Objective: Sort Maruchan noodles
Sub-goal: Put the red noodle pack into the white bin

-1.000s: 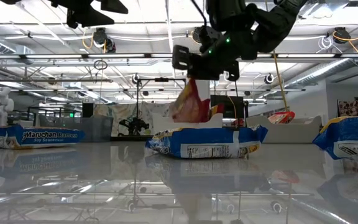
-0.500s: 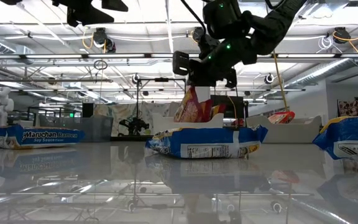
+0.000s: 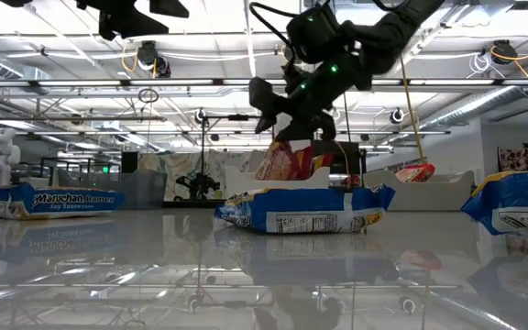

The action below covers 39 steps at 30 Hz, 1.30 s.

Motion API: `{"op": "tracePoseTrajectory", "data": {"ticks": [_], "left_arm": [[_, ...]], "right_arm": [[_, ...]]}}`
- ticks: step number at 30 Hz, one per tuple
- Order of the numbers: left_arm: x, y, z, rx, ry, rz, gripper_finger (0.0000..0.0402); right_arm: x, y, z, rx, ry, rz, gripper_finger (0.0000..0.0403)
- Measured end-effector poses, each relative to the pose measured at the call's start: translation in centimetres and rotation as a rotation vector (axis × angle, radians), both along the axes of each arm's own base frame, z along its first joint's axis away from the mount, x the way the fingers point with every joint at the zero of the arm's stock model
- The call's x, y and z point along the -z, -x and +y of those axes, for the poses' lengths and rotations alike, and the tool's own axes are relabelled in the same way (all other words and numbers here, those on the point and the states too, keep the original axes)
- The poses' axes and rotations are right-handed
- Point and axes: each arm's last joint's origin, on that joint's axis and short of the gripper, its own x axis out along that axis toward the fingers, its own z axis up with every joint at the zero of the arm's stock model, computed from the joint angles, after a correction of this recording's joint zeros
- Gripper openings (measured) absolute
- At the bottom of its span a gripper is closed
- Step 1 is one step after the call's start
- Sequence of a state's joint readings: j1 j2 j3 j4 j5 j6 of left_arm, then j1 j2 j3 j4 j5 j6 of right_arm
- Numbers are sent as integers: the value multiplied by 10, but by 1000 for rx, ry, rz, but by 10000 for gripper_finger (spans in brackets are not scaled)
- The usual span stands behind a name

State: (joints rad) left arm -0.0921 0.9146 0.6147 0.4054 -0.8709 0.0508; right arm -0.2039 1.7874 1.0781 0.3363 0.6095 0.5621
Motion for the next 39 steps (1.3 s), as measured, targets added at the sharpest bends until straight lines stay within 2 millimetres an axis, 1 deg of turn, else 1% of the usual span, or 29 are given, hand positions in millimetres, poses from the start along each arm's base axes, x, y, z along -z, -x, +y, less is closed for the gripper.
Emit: {"op": "tracePoseTrajectory", "data": {"ticks": [3, 6, 10, 14, 19, 22, 26, 31, 35, 39], "left_arm": [[0, -1, -1, 30, 3, -6, 317], [0, -1, -1, 39, 7, -11, 317], [2, -1, -1, 42, 19, -1, 317], [4, -1, -1, 43, 36, 5, 317], [5, -1, -3, 56, 41, 5, 317], [4, -1, -4, 58, 39, 1, 317], [2, -1, -4, 58, 39, -18, 317], [-1, -1, -4, 57, 25, -36, 317], [-1, -1, -4, 56, 17, -35, 317], [-1, -1, -4, 55, 16, -34, 317]], "right_arm": [[-15, -7, -2, -25, -13, 91, 256], [-35, -14, -5, -40, -7, 178, 274], [-57, -15, -13, -42, -15, 272, 278], [-66, -10, -26, -36, -63, 328, 278], [-56, -1, -42, -81, -226, 358, 278], [-49, 2, -47, -73, -252, 392, 279], [-44, 3, -52, -70, -239, 362, 279], [-32, 6, -52, -123, -281, 354, 275], [-18, 11, -49, -122, -299, 386, 251], [-18, 9, -47, -141, -281, 382, 208]]}}
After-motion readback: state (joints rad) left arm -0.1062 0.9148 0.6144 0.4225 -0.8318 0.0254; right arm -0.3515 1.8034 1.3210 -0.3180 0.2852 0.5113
